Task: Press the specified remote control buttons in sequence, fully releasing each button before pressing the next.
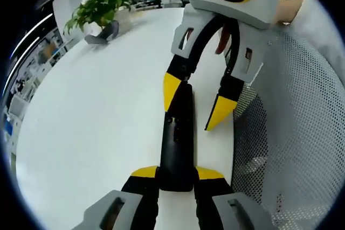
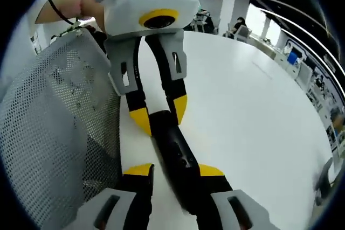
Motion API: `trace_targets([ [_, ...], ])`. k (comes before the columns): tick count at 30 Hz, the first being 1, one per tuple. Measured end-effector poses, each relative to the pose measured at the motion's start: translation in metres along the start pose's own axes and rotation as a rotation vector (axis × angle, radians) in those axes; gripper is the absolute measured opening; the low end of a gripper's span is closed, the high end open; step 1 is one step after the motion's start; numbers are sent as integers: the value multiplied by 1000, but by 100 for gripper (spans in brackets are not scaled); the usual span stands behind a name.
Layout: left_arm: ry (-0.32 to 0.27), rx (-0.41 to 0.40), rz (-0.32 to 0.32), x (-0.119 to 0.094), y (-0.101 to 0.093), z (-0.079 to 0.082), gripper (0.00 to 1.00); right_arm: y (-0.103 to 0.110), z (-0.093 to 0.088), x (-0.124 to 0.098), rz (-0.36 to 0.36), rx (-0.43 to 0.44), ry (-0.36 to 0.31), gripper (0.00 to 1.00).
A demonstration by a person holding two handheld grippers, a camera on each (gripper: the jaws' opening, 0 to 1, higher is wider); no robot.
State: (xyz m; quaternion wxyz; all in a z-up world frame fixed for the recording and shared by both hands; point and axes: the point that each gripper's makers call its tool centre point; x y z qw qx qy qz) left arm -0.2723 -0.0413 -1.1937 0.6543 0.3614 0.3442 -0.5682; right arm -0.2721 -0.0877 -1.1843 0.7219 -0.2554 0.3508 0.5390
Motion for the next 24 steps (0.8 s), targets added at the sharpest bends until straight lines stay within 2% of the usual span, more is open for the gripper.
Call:
trace_targets([
  [3,5,6,-1,0,0,0,24,-5,-7,-1,9,-63,14,29],
  [10,16,16,-2,0,0,-1,24,-20,-18,-2,16,-72,31,25],
  [11,16,15,-1,0,0,-1,24,-19,-17,-1,39,-53,18,25],
  [15,4,-13,10,-1,0,-1,24,-18,-15,0,50,-36,-5,25],
  [20,-1,-42,27,-1,0,-2,24,-12,-12,1,59,-145,-6,22],
  [24,-33,-88,50,-2,2,-3,25,-11,-12,1,67,-147,-8,21],
])
Point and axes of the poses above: the point that each gripper's makers call its tool centre point, and the gripper's own axes: x roughly forward along the fingers, y roughly to its left, z roughly out of its top, and after that the axes turned 8 degrees about x, right-handed
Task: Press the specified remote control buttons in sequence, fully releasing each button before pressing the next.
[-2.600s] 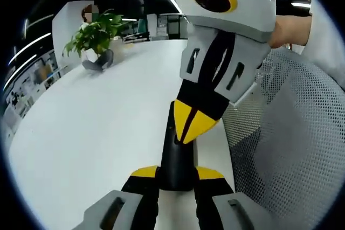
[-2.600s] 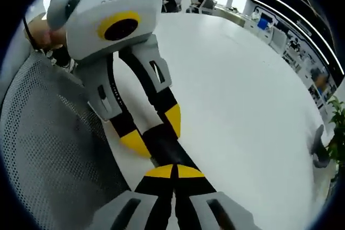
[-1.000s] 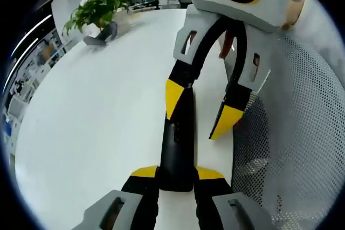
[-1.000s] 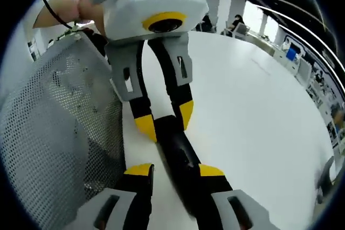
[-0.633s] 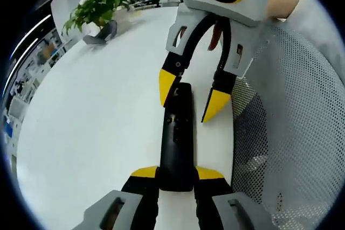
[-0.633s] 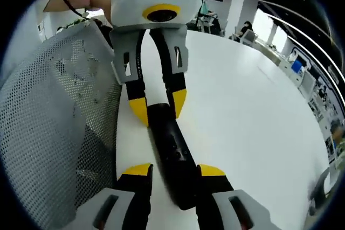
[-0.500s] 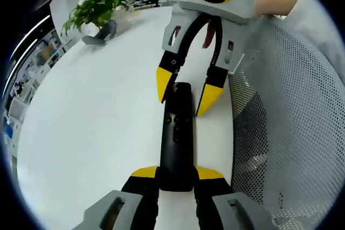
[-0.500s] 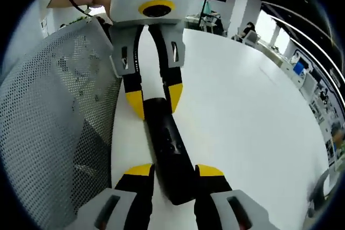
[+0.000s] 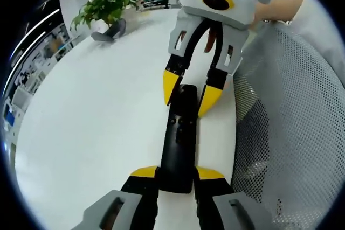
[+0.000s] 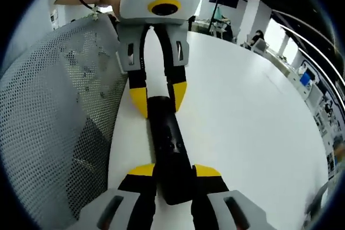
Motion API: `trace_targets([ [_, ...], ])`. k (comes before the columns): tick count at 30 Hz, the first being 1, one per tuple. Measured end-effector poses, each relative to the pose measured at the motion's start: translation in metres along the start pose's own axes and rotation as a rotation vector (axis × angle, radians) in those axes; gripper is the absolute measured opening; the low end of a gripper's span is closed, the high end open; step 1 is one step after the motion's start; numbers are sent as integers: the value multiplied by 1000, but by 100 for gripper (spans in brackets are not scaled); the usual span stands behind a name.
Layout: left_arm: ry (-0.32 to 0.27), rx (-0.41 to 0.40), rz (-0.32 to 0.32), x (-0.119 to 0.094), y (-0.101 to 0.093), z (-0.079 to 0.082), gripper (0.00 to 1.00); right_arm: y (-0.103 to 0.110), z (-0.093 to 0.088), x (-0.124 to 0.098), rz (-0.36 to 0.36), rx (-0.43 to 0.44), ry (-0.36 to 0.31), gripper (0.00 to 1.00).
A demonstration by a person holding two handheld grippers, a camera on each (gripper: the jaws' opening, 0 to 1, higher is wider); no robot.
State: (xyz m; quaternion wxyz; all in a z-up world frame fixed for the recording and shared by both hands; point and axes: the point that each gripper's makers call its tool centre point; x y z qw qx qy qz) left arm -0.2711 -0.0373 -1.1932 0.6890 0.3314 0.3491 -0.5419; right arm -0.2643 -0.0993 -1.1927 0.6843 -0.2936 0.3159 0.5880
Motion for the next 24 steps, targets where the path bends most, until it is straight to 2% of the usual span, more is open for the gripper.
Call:
trace_targets([
  [4,-33,-65,51,-1,2,-1,27,2,-1,0,11,3,-5,21],
  [7,-78,-171,117,1,3,3,29,2,-1,0,15,3,-8,21],
  [13,-157,-235,144,-10,0,13,38,1,-1,0,16,42,-15,22],
  [17,-270,-357,238,-33,20,27,44,0,-1,-1,20,62,-17,22],
  [18,-311,-391,264,-42,25,31,49,0,-1,0,21,68,-18,22],
  [24,-488,-465,440,-91,48,35,65,-1,-2,0,28,90,-19,22],
])
Point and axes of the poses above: the point that each gripper's makers call its tool centre point, and the gripper's own axes: x roughly forward along the fingers, y roughly to its left, z roughly out of its top, and after that the axes turned 8 degrees about x, right-handed
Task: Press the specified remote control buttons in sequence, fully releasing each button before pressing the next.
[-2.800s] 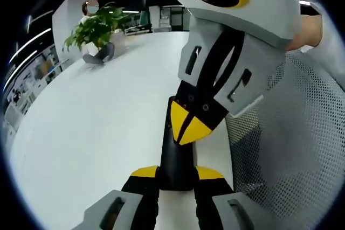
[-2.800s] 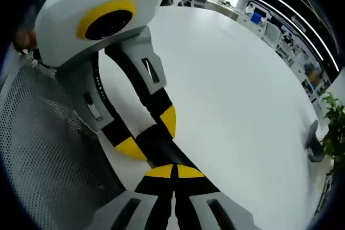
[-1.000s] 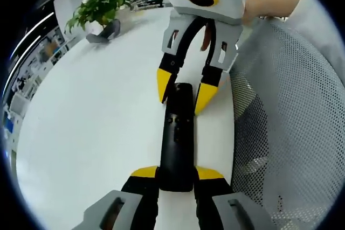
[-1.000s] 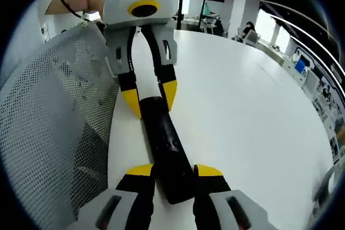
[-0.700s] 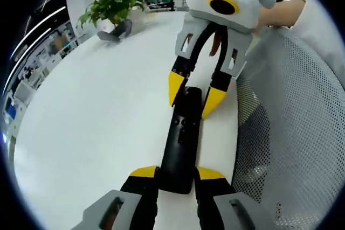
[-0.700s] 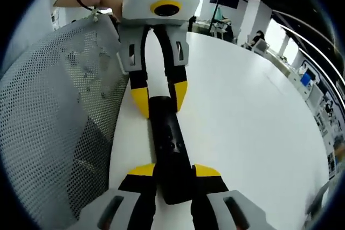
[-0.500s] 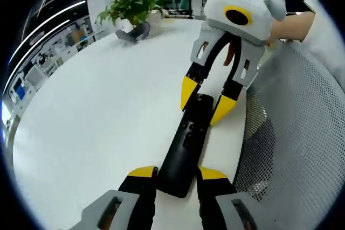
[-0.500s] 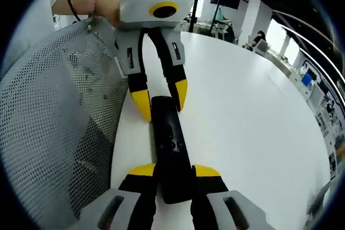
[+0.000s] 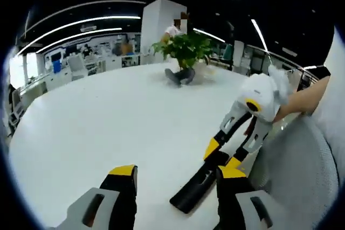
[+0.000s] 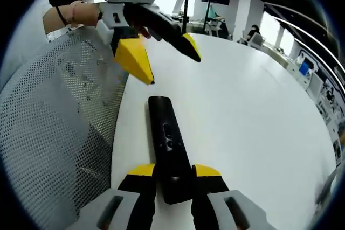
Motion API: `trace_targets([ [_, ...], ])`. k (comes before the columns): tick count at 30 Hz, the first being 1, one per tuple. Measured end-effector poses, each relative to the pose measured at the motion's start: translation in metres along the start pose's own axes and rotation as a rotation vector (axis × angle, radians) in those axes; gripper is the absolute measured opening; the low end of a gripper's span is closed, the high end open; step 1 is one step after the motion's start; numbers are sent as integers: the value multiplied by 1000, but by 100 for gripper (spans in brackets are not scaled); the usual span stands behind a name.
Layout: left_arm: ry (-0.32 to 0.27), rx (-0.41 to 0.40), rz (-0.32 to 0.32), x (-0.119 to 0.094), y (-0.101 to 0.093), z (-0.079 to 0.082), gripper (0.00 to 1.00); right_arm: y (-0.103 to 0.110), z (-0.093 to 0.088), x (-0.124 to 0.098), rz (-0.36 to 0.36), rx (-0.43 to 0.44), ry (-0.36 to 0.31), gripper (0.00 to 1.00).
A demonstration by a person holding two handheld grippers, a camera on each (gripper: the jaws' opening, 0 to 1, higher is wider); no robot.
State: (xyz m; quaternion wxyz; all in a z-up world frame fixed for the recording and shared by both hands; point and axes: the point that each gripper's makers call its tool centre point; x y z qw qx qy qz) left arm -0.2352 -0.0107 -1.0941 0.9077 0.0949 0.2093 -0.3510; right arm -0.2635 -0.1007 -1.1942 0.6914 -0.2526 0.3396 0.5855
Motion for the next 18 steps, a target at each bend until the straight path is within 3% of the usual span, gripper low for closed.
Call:
trace_targets([
  [8,-205,2,195,-39,32,29,98,0,0,0,-6,17,7,22],
  [11,-315,7,249,-55,37,46,100,0,1,0,-9,23,22,23],
  [16,-529,-52,257,-76,38,66,100,4,8,0,-5,25,34,24],
  [18,-558,-72,278,-81,41,64,100,3,9,2,-14,20,52,25],
])
Point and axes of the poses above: the point that each gripper's makers call its tool centre point, and the gripper's own axes: x roughly forward along the fingers, y roughly to its left, z roughly out of its top, and after that the axes turned 8 degrees about x, right-handed
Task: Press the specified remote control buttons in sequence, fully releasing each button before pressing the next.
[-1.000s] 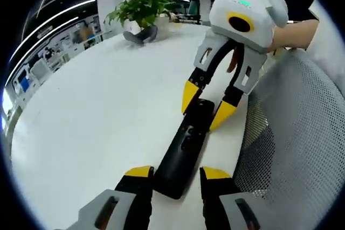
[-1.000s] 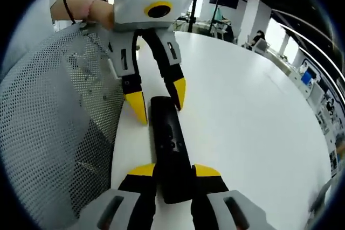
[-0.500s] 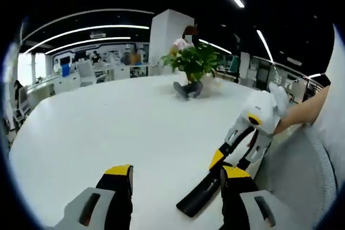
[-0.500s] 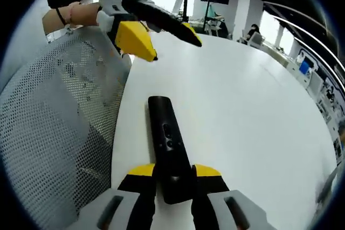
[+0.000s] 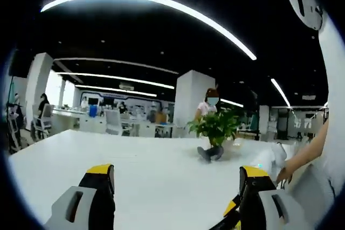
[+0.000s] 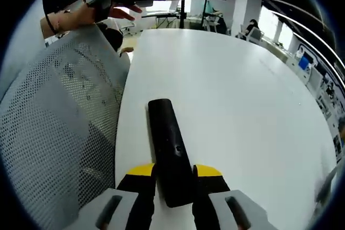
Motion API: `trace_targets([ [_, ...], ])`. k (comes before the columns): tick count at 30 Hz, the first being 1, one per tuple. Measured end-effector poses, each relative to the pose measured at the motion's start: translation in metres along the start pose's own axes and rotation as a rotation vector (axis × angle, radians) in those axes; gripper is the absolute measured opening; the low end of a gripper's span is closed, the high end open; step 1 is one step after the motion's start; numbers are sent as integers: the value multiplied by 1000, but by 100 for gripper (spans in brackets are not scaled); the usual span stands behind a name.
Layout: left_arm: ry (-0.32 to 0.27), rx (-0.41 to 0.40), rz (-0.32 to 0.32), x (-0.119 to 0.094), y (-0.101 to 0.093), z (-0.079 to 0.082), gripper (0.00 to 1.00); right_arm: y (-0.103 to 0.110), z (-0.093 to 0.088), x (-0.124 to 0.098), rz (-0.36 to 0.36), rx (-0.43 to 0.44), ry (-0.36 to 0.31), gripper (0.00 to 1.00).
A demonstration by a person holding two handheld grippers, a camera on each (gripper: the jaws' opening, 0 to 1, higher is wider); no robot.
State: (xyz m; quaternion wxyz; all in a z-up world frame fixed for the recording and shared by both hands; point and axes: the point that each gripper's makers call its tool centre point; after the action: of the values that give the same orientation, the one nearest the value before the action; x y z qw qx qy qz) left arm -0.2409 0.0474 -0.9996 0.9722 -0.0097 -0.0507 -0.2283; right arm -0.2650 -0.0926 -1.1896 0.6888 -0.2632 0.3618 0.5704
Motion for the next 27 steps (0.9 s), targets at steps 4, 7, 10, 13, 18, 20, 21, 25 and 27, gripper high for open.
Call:
trace_targets([
  [4,-8,-3,15,-2,4,-1,100,1,2,5,5,18,24,27],
  [7,66,-32,17,-2,6,-14,100,2,-2,8,-1,-18,71,25],
  [10,110,-57,30,-3,8,-21,100,2,1,8,2,-18,78,24],
  [13,87,-42,38,-5,10,-16,100,1,1,8,9,-29,88,23],
  [18,90,-33,40,-5,10,-16,100,-4,4,10,14,-54,94,23],
  [20,103,-31,39,-5,10,-19,100,-8,5,11,18,-58,97,23],
  [21,107,-31,38,-5,10,-20,100,-9,6,11,20,-59,100,23],
  [25,115,-27,39,-5,10,-21,100,-19,9,13,19,-56,95,22],
  [27,106,-36,37,-5,10,-20,100,-25,10,14,23,-52,96,22],
])
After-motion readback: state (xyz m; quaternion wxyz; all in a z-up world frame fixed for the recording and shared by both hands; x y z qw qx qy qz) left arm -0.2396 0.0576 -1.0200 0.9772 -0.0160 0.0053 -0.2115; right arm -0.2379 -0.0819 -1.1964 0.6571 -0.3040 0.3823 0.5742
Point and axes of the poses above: the point that each gripper's makers call its tool centre point, and the gripper's own axes: x roughly forward along the fingers, y roughly to its left, z roughly out of its top, and after that the axes turned 8 degrees about x, right-handed
